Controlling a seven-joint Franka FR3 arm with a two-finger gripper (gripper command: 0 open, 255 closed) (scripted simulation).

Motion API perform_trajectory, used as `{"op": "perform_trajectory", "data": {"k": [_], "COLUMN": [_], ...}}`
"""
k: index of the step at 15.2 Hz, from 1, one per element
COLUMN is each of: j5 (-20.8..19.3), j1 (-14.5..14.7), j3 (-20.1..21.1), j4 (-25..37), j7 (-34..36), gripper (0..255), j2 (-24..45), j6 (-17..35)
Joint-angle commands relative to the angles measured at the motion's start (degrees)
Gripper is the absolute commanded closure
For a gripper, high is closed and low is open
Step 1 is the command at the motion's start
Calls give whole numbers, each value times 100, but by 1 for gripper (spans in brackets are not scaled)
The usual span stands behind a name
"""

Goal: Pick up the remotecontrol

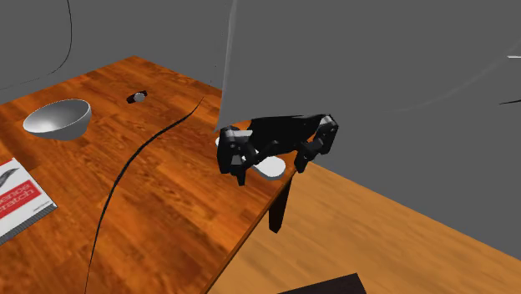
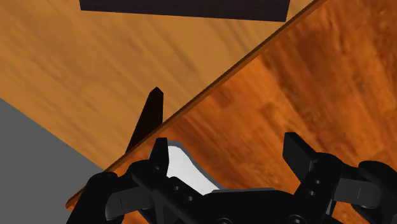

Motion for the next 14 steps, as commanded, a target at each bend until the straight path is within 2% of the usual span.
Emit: {"op": "perform_trajectory", "data": {"k": [1, 7, 14], "j5": [0, -277, -461], "j1": [0, 308, 621], "j3": [0, -268, -430], "j4": [0, 325, 1019], "j7": [0, -1130, -2349], "gripper": [0, 0, 0], "j2": [0, 1319, 2927], "j6": [0, 768, 1455]}}
